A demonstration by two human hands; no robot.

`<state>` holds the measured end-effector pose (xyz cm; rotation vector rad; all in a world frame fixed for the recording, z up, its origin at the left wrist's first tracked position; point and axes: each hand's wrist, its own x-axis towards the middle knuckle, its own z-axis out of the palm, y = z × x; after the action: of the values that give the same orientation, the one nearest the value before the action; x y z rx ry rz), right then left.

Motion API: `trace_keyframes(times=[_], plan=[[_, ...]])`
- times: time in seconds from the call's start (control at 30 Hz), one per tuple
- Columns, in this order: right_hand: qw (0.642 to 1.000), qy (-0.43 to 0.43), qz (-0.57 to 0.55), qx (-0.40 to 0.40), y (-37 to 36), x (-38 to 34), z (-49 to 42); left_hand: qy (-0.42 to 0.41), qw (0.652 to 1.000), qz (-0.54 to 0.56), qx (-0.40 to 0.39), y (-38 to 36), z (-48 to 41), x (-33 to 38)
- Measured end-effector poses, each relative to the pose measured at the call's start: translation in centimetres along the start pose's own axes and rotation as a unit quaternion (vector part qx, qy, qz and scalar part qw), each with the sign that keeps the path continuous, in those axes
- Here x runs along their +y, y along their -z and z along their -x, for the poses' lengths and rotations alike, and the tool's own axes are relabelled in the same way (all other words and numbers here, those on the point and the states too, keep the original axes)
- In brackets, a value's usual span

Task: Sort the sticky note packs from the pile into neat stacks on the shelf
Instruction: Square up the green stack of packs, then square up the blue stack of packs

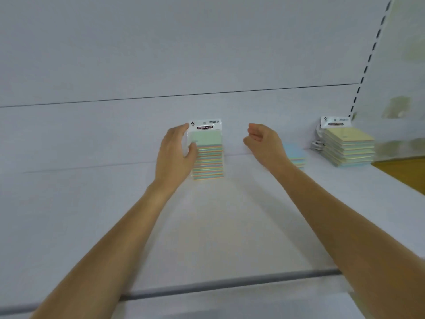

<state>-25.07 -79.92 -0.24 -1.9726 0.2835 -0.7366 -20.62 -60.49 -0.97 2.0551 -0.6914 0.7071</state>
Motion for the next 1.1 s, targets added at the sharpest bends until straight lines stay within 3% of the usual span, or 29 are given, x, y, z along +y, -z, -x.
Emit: trace_keyframes(times=[0.17, 0.3, 0.37, 0.57, 0.73, 0.9, 1.1], plan=[[0.994, 0.021, 0.098, -0.035, 7.1, 2.8, -1.9, -0.025, 0.995, 0.05, -0.088, -4.2, -1.6, 6.5], [0.985, 0.01, 0.164, -0.05, 11.8, 6.5, -2.1, 0.069, 0.967, -0.013, -0.246, -10.8, -0.8, 10.6], [0.98, 0.001, 0.182, -0.075, 12.9, 8.1, -2.0, 0.117, 0.95, -0.057, -0.285, -13.3, -0.2, 12.0], [0.964, -0.001, 0.164, -0.21, 12.5, 10.2, -1.8, 0.167, 0.947, -0.102, -0.255, -17.0, 0.0, 13.2], [0.982, 0.036, 0.118, -0.144, 11.5, 11.8, -1.4, 0.161, 0.965, -0.038, -0.202, -17.3, 1.3, 11.3], [0.985, 0.045, 0.061, -0.153, 11.5, 11.8, -1.7, 0.164, 0.97, -0.011, -0.177, -17.3, 1.1, 10.5], [0.985, 0.042, 0.089, -0.141, 11.3, 11.9, -1.9, 0.138, 0.978, -0.006, -0.158, -17.5, 1.2, 10.0]])
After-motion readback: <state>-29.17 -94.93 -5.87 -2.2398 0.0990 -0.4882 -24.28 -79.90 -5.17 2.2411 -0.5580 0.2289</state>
